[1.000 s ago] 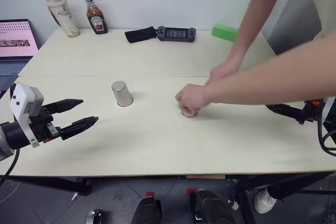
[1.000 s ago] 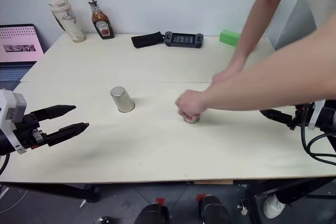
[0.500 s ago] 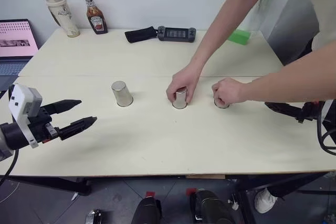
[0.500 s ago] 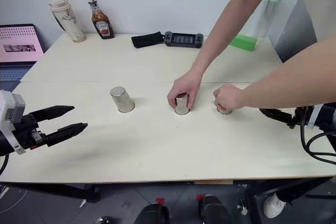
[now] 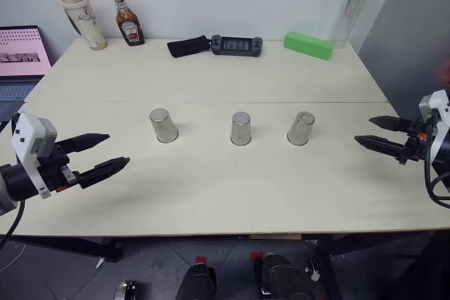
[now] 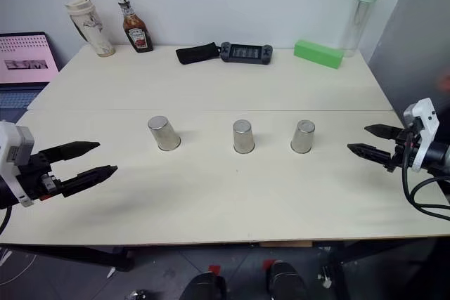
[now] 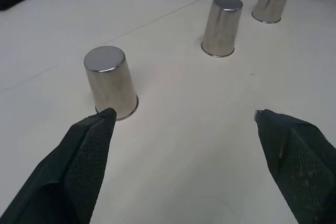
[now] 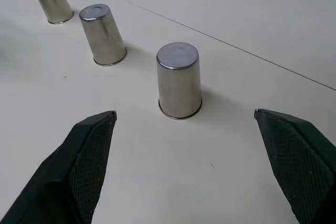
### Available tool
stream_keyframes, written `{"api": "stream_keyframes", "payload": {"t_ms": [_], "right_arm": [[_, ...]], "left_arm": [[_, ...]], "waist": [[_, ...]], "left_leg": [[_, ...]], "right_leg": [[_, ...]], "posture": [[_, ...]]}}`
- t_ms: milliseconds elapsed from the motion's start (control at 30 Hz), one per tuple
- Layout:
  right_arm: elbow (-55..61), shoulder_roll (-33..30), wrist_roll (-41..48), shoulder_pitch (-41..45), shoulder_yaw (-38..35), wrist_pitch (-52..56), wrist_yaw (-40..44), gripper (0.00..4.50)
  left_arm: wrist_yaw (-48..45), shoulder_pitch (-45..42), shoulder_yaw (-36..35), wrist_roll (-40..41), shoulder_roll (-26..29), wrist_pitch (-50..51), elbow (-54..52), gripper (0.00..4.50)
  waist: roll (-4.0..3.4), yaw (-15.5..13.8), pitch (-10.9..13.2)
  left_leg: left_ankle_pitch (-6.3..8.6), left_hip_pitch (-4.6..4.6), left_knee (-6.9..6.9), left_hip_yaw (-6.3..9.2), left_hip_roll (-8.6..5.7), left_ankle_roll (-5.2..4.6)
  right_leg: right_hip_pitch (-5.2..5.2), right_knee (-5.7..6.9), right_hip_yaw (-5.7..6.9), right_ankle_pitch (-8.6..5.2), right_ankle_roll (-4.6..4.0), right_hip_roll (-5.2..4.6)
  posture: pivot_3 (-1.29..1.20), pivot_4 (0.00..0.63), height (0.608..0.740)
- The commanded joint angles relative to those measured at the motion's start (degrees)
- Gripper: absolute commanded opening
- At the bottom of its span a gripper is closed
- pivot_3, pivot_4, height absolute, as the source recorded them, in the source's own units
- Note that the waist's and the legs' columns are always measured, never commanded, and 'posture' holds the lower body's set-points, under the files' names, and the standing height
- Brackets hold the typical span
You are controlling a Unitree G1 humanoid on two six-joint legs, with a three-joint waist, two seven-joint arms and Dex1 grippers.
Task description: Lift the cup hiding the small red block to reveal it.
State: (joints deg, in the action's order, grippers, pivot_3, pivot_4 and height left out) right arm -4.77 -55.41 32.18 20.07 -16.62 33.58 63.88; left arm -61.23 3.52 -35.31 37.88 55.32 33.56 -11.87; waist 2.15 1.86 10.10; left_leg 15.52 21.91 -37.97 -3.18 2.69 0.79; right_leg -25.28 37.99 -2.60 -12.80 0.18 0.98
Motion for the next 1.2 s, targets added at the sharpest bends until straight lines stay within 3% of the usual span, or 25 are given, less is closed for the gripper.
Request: {"api": "stream_keyframes", "payload": {"t_ms": [33,200,333,500,833,1200], "right_arm": [[5.9,0.3,1.3,3.0,1.4,0.6,0.0,4.48],[11.9,4.4,2.2,9.3,7.0,3.4,-2.6,4.48],[14.5,14.0,-2.1,16.8,16.1,4.1,-9.5,4.48],[13.4,21.9,-6.4,21.0,21.9,4.7,-15.7,4.48],[0.1,36.9,-15.3,28.6,26.5,2.7,-27.6,4.48],[-11.1,44.4,-21.9,31.7,27.4,0.8,-33.9,4.48]], "left_arm": [[3.1,-1.2,3.4,0.1,-2.0,-0.1,-4.7,4.50],[8.1,-3.7,10.0,-1.2,-6.2,-0.5,-7.5,4.50],[14.3,-9.3,18.6,-5.2,-11.7,-2.6,-9.7,4.50],[17.8,-11.2,24.7,-8.7,-15.1,-3.0,-10.9,4.50],[16.2,-10.3,22.3,-7.3,-14.2,-2.6,-11.3,4.50],[17.1,-10.6,24.1,-8.3,-15.2,-2.7,-11.7,4.50]], "waist": [[0.00,0.0,0.0],[0.01,0.0,0.0],[0.04,0.1,0.0],[0.07,-0.1,0.0],[0.10,0.0,-0.1],[0.09,0.0,-0.1]], "left_leg": [[0.00,0.00,0.00,0.00,0.01,0.00],[0.00,-0.04,-0.02,0.00,0.01,0.00],[-0.01,-0.04,-0.03,0.04,-0.01,0.00],[-0.01,0.17,-0.02,0.16,-0.03,0.01],[-0.01,0.19,-0.05,0.15,-0.03,0.01],[0.00,0.22,-0.02,0.15,-0.05,0.02]], "right_leg": [[0.00,0.01,-0.01,0.00,0.01,-0.01],[0.02,0.05,-0.04,0.03,0.05,-0.01],[0.05,0.07,-0.03,0.08,0.12,0.04],[-0.03,0.04,-0.04,0.12,0.14,0.09],[-0.06,0.05,0.02,0.21,0.01,-0.02],[-0.07,0.01,0.01,0.26,-0.09,-0.02]], "posture": [[0.00,0.150,0.740],[0.00,0.150,0.740],[0.00,0.150,0.740],[0.00,0.150,0.740],[0.00,0.150,0.740],[0.00,0.150,0.740]]}}
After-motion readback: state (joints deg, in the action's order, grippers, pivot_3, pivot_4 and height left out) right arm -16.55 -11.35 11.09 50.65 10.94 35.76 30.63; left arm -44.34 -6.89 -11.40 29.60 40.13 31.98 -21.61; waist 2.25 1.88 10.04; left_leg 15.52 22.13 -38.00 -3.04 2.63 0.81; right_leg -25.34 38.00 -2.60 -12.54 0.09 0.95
